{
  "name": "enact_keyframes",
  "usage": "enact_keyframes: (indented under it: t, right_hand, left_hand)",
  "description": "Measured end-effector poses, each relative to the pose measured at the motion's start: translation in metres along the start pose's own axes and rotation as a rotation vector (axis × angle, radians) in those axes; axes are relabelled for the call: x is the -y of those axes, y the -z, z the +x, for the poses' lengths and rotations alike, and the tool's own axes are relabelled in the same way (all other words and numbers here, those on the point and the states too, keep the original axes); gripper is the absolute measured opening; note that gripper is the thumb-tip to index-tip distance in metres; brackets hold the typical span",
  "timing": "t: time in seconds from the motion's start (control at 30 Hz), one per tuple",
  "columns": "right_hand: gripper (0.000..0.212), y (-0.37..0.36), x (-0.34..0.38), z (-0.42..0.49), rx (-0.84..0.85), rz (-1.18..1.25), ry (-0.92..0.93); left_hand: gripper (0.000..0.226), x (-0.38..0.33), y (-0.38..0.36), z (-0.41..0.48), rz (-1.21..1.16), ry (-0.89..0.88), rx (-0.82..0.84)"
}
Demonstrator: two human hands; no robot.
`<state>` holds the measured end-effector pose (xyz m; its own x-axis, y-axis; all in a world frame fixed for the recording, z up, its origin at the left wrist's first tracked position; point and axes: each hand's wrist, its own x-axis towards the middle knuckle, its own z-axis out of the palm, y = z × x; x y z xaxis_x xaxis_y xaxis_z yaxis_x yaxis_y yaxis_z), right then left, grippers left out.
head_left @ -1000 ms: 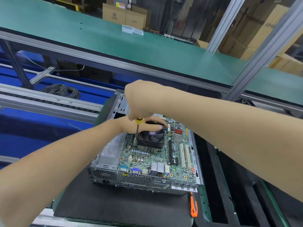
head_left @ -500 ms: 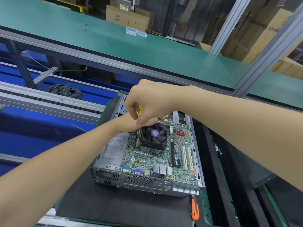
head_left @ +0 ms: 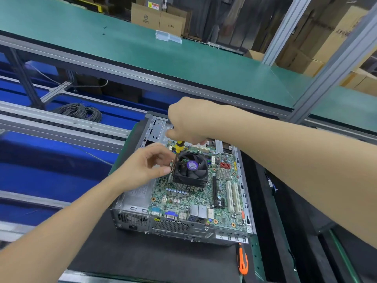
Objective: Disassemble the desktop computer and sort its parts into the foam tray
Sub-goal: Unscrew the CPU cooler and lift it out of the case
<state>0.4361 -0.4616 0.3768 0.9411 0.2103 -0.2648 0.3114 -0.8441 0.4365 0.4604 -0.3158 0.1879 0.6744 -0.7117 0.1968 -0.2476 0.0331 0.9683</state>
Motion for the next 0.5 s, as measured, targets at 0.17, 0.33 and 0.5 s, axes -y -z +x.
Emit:
enact_keyframes:
  t: [0.17, 0.33, 0.5]
  right_hand:
    - [0.047, 0.004, 0.002, -0.002, -0.024, 0.012, 0.074]
    - [0.047, 0.012, -0.001, -0.018, -0.008, 0.048, 0.202]
    - [0.029, 0.023, -0.003, -0.035, 0.025, 0.097, 0.300]
  left_hand:
    - [0.026, 0.006, -0.006, 0.000, 0.337, 0.066, -0.019]
    - [0.020, 0.007, -0.006, -0.001, 0.259, 0.042, -0.055]
    - [0.021, 0.001, -0.008, 0.001, 0.194, 0.017, -0.061]
